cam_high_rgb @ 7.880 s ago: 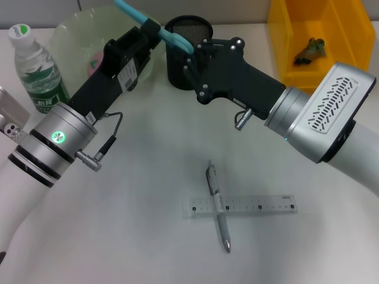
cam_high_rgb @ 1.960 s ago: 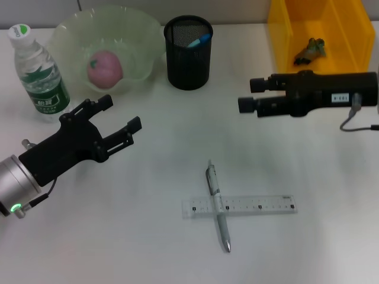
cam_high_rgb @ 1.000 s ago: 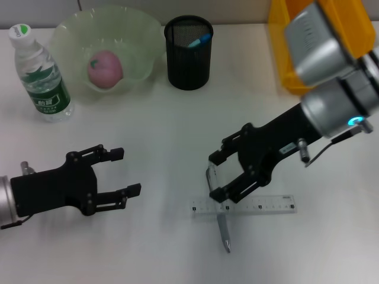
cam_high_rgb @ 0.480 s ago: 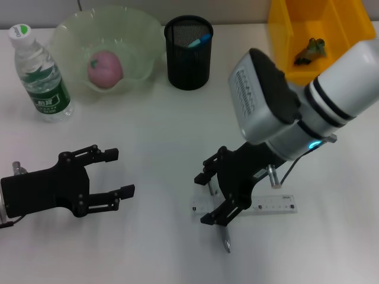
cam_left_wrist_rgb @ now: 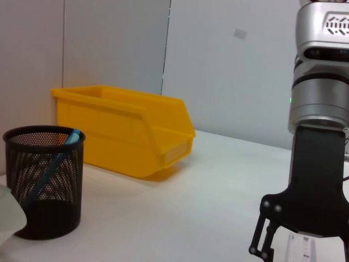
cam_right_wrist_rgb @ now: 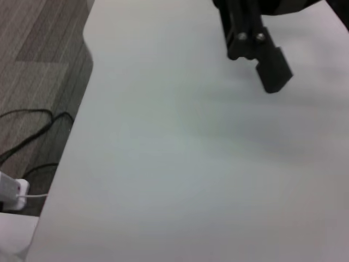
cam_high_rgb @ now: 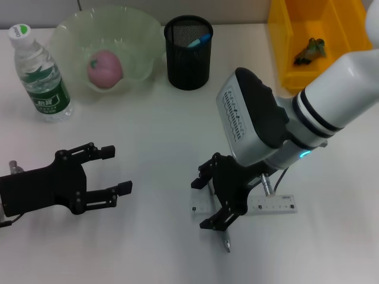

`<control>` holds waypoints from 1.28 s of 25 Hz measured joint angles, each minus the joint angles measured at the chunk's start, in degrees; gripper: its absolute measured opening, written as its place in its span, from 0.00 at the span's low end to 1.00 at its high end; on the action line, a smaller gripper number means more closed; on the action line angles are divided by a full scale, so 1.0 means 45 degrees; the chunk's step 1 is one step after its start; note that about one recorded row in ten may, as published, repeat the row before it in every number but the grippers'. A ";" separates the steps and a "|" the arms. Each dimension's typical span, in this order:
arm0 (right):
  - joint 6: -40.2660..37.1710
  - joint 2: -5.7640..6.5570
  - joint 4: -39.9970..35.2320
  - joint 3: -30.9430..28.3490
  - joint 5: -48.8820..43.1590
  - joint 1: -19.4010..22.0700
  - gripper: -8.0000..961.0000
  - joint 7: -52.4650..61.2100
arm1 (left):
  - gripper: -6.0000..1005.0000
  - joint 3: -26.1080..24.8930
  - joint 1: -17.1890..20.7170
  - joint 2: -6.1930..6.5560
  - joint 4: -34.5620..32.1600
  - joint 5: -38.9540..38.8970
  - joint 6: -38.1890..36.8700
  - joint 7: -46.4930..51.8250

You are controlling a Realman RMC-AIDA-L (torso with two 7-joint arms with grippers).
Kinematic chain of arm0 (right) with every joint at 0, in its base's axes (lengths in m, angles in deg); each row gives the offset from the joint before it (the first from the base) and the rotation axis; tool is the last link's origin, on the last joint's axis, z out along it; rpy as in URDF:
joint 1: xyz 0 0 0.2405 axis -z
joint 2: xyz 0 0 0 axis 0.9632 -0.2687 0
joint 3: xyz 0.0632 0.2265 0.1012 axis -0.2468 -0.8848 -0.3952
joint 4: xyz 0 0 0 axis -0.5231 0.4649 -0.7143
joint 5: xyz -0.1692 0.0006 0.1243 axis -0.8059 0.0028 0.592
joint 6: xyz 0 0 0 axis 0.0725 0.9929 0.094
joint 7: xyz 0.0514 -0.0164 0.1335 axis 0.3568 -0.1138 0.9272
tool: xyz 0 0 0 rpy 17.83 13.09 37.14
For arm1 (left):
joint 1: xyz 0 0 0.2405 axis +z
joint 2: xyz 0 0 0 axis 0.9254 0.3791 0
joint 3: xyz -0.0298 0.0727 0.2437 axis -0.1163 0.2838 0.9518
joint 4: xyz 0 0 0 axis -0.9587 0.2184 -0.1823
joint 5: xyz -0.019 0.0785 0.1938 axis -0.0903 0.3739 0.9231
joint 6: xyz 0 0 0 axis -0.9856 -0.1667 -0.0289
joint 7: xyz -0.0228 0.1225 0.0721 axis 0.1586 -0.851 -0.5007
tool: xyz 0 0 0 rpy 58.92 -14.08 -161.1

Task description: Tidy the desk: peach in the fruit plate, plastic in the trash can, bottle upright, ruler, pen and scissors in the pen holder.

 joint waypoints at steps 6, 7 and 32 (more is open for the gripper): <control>0.0078 -0.0023 -0.0291 0.0203 0.0001 0.0176 0.82 -0.0056 | 0.84 -0.0064 0.0014 -0.0026 0.0000 -0.0018 -0.0002 0.0002; 0.0101 -0.0023 -0.0298 0.0213 0.0001 0.0180 0.81 -0.0056 | 0.84 -0.0064 0.0014 -0.0026 0.0000 -0.0018 -0.0002 0.0002; 0.0952 -0.0017 -0.0528 0.0615 -0.0002 0.0504 0.44 0.0091 | 0.84 -0.0232 0.0017 -0.0102 0.0001 -0.0030 -0.0295 0.0002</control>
